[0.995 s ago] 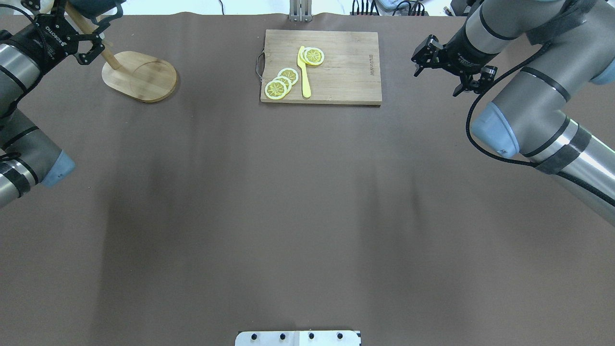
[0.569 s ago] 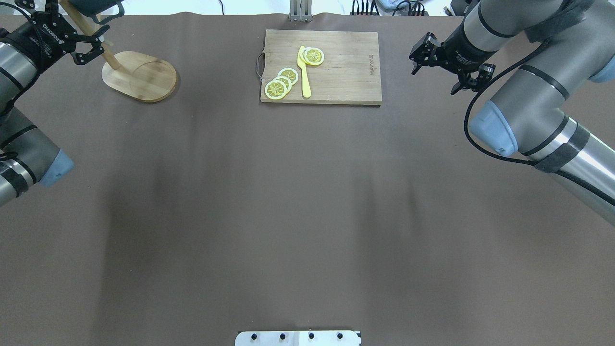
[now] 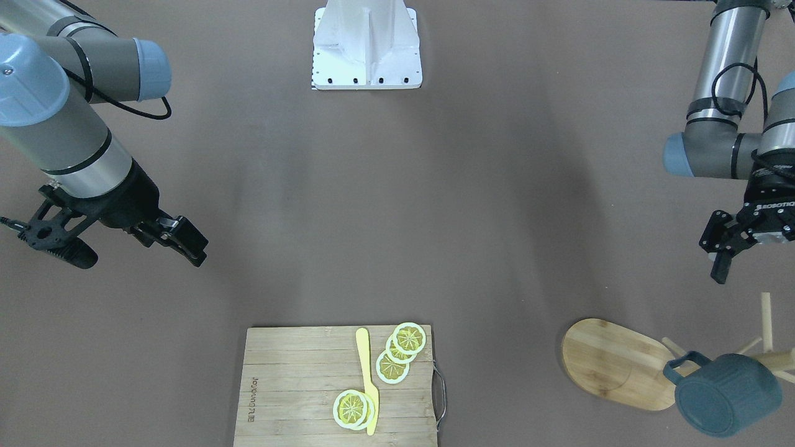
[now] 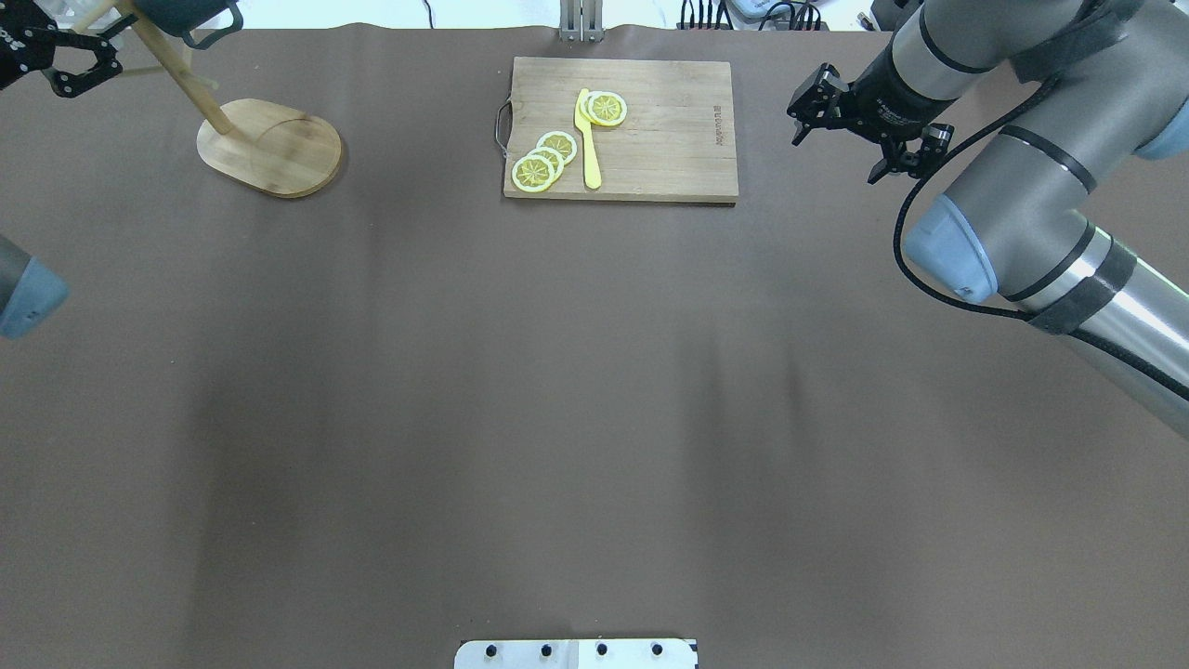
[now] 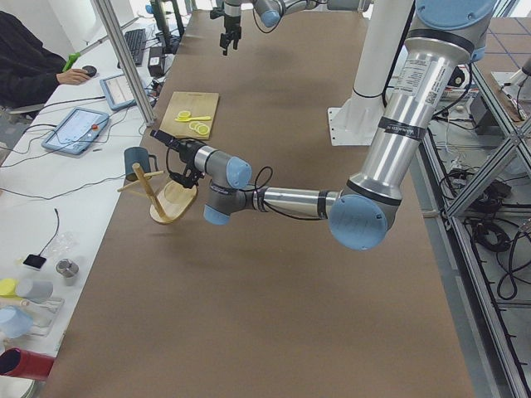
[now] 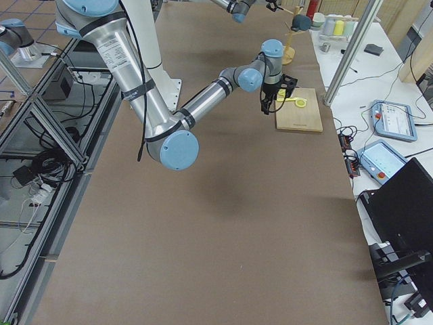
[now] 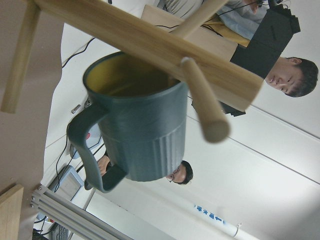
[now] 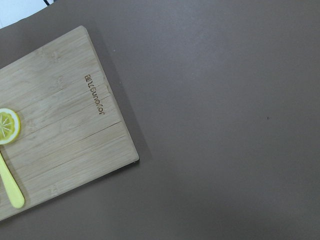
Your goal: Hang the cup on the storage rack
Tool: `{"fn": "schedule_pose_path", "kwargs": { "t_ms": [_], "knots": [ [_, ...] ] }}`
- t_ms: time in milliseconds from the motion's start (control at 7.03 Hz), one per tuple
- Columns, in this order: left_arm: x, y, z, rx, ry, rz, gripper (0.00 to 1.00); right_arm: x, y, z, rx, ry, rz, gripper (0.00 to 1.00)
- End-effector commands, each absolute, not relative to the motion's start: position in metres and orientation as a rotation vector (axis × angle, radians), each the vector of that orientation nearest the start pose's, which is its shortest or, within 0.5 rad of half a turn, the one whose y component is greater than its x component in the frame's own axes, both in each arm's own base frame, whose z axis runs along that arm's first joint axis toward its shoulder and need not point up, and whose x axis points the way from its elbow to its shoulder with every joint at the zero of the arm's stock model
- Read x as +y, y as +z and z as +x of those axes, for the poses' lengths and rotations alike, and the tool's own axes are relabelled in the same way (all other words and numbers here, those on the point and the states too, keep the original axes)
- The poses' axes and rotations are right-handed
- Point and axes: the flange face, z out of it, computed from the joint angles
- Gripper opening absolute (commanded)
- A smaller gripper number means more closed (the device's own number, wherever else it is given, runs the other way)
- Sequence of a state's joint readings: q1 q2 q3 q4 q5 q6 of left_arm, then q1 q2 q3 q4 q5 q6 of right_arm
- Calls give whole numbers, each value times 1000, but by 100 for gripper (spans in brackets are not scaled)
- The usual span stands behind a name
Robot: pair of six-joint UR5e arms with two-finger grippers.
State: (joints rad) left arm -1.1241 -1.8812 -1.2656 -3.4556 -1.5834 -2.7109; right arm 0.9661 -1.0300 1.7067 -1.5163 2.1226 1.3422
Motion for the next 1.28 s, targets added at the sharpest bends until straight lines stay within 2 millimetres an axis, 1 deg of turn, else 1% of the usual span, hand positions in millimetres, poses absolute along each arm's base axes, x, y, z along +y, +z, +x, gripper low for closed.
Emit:
{"fn": "schedule_pose_path", "kwargs": {
  "t_ms": [0, 142, 284, 426, 711, 853, 995, 1137],
  "knots": [
    [-584, 411, 71, 2189, -1417, 16, 98, -584, 285, -307, -880, 488, -33, 100],
    [-590, 402, 27, 2171, -1427, 65, 98, -583, 296, -305, -868, 482, -36, 100],
    [-595, 395, -12, 2131, -1403, 155, 98, -589, 310, -292, -851, 460, -19, 100],
    [-597, 390, -34, 2066, -1336, 320, 98, -594, 328, -272, -830, 425, -2, 100],
    [-593, 396, -62, 1981, -1271, 523, 98, -597, 366, -236, -791, 373, 21, 100],
    [-589, 399, -79, 1920, -1222, 602, 98, -597, 390, -217, -765, 348, 28, 100],
    [-591, 404, -86, 1786, -1120, 709, 98, -597, 417, -192, -736, 305, 42, 100],
    [-591, 425, -85, 1589, -999, 836, 98, -595, 447, -170, -710, 276, 38, 100]
  ]
}}
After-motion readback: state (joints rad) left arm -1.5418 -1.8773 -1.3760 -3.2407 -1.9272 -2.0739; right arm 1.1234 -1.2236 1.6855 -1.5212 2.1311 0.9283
